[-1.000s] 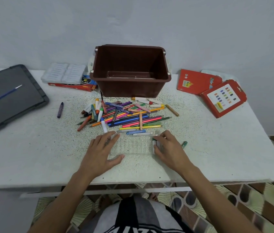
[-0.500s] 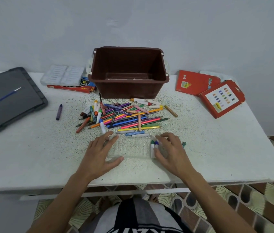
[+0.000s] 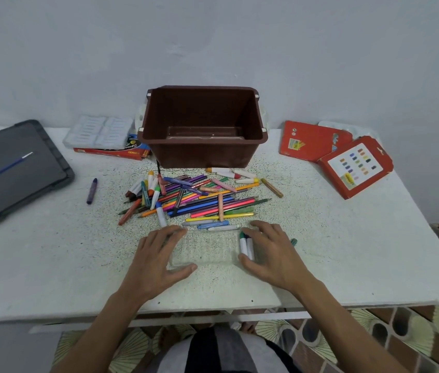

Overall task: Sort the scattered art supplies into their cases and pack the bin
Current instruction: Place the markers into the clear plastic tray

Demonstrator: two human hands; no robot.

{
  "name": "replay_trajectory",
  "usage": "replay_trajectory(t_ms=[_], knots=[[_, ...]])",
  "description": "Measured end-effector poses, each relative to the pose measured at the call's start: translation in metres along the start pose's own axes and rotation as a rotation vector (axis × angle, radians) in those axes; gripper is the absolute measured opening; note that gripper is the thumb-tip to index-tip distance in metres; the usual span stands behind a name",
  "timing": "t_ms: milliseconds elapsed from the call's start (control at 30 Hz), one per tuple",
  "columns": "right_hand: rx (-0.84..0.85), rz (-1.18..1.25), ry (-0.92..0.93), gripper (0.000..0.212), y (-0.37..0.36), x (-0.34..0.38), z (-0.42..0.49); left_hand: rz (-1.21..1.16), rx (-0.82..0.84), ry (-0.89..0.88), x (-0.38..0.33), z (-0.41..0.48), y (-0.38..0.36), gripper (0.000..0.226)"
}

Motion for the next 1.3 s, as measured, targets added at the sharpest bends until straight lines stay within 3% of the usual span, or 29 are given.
replay_trajectory(t_ms=[267, 633, 867, 1033, 1300], knots=[[-0.204, -0.031, -0.148, 0.028, 0.018, -0.025, 0.077, 0.002, 0.006, -0.006, 0.0, 0.001, -0.003, 0.076], [-0.079, -0.274, -0.186, 0.033, 0.014, -0.048, 0.135, 0.022, -0.005, -0.007, 0.0, 0.0, -0.002, 0.076], [-0.123, -0.264, -0.155, 0.015, 0.013, -0.048, 0.137, 0.036, -0.023, -0.016, 0.0, 0.0, -0.002, 0.076], [-0.188, -0.131, -0.125, 0.019, 0.017, -0.051, 0.133, 0.045, -0.022, -0.018, 0.001, 0.0, -0.004, 0.076], [-0.149, 0.44, -0.278, 0.016, 0.038, -0.03, 0.105, 0.051, -0.035, -0.022, 0.0, 0.0, -0.003, 0.076]])
Point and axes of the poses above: each hand's wrist, its own z-axis towards the middle knuckle, its own y-axis out of the back of the hand, x = y × z, the point moved 3 cm from there along z, towards the middle knuckle, and after that the axes turned 4 degrees about -y, right-handed, at the moved point
